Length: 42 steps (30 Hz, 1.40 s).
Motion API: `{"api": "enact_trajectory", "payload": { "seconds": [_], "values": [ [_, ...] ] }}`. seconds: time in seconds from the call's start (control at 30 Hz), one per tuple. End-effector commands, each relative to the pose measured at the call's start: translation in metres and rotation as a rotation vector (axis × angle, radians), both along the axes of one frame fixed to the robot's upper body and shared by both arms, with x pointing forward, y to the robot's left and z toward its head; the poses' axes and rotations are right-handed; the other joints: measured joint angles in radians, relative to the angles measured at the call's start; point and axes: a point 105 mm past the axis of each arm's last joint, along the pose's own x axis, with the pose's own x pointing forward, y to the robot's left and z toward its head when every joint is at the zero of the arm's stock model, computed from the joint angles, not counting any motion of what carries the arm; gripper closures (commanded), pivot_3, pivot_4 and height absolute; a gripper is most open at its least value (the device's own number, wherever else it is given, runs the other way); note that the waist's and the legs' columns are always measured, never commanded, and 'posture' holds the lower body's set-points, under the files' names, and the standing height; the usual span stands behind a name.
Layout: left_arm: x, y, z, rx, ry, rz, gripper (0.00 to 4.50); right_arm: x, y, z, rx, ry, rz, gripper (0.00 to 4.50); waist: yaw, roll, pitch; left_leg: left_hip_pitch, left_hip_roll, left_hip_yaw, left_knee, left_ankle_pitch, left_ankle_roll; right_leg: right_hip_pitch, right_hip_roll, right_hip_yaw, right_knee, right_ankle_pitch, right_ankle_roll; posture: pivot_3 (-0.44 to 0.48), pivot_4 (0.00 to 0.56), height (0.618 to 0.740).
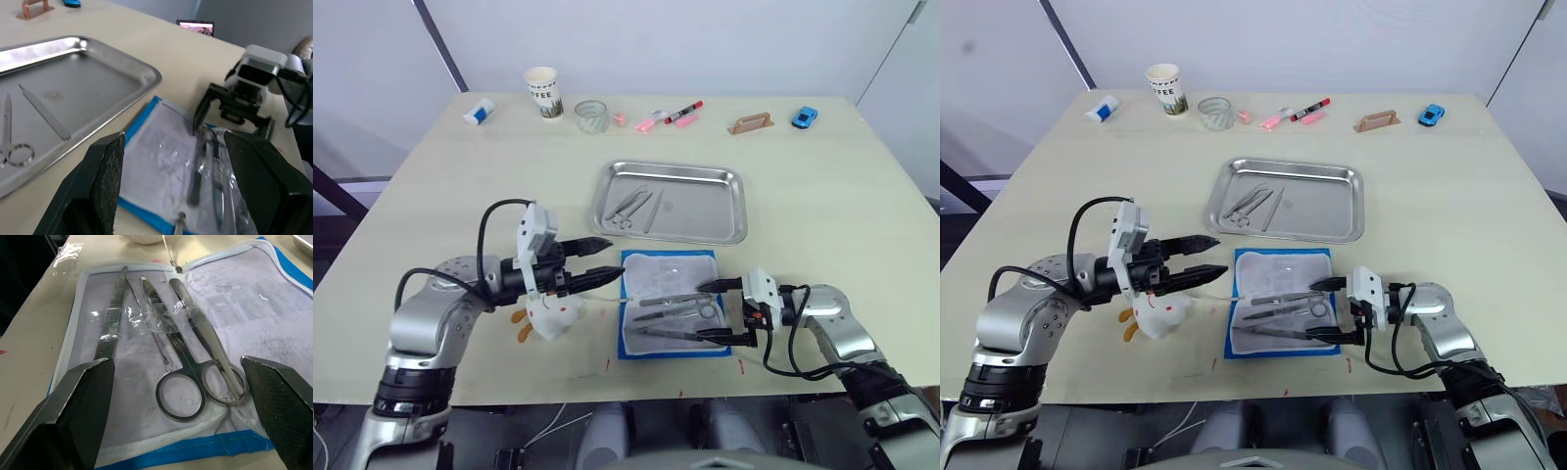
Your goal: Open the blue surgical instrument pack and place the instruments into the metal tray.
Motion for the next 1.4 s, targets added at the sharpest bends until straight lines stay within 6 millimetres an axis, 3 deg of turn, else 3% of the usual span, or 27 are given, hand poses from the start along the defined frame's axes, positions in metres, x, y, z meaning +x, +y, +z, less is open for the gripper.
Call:
{"api": "enact_trajectory", "payload": {
  "seconds": [0.03, 0.17, 0.2, 1.03, 1.4],
  "values": [
    [-0.011, 0.002, 0.01, 0.012, -0.044, -0.069, 1.13, -0.008, -0.005, -0.023, -0.071, 0.081, 0.008, 0.0, 0.0, 0.0, 0.0, 0.0, 0.0, 0.0, 0.0, 0.0, 0.0, 0.0, 0.0, 0.0, 0.0, 0.0, 0.0, 0.0, 0.15, 0.74],
    [-0.017, 0.009, 0.006, 0.032, -0.02, -0.101, 0.09, -0.005, -0.004, -0.022, -0.069, 0.071, 0.0, 0.0, -0.003, 0.0, 0.0, 0.0, 0.0, 0.0, 0.0, 0.0, 0.0, 0.0, 0.0, 0.0, 0.0, 0.0, 0.0, 0.0, 0.15, 0.74],
    [-0.018, 0.011, 0.004, 0.043, -0.018, -0.106, 0.03, -0.005, -0.004, -0.021, -0.068, 0.07, 0.002, 0.0, -0.003, 0.0, 0.0, 0.0, 0.0, 0.0, 0.0, 0.0, 0.0, 0.0, 0.0, 0.0, 0.0, 0.0, 0.0, 0.0, 0.15, 0.74],
    [-0.026, 0.002, -0.013, 0.104, -0.059, -0.195, 0.03, -0.002, -0.003, -0.016, -0.059, 0.049, -0.01, 0.0, -0.005, 0.0, 0.0, 0.001, 0.001, 0.001, 0.0, 0.0, 0.0, 0.0, 0.001, 0.001, 0.0, 0.0, 0.0, 0.0, 0.15, 0.74],
    [-0.016, -0.009, -0.032, 0.154, -0.048, -0.225, 0.03, -0.001, -0.002, -0.016, -0.062, 0.041, -0.01, 0.0, -0.005, 0.001, 0.0, 0.001, 0.001, 0.001, 0.0, 0.0, 0.0, 0.0, 0.001, 0.001, 0.0, 0.0, 0.0, 0.0, 0.15, 0.74]
  ]
}}
